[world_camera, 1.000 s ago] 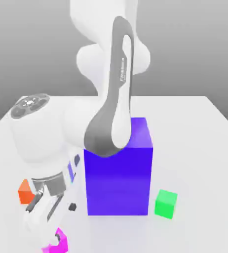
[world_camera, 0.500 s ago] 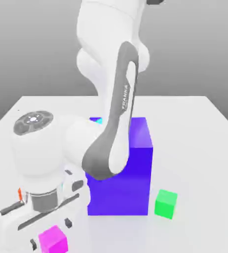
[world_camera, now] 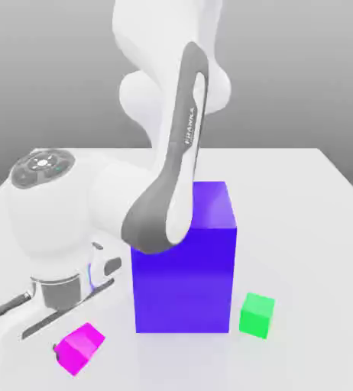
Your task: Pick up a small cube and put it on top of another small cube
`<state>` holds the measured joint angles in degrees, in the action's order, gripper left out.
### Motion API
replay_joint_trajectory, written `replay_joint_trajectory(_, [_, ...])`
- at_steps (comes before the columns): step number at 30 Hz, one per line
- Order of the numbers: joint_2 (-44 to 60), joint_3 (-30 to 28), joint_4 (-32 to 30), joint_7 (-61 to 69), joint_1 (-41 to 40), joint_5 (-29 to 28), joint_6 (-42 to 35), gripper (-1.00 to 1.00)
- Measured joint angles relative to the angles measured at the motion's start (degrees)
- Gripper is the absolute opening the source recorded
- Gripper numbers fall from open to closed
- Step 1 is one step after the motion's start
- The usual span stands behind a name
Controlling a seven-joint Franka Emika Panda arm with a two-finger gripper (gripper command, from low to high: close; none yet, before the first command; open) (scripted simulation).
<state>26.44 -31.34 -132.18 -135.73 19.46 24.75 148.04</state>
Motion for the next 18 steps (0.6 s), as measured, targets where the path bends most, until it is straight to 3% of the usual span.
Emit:
replay_joint_trajectory(11, [6.10,21.47,11.62,34.56,-3.72,0.57,-3.03,-1.00])
replay_joint_trajectory(18, [4.54,31.78,13.90,55.33,-3.73,-1.52,-3.25,-1.00])
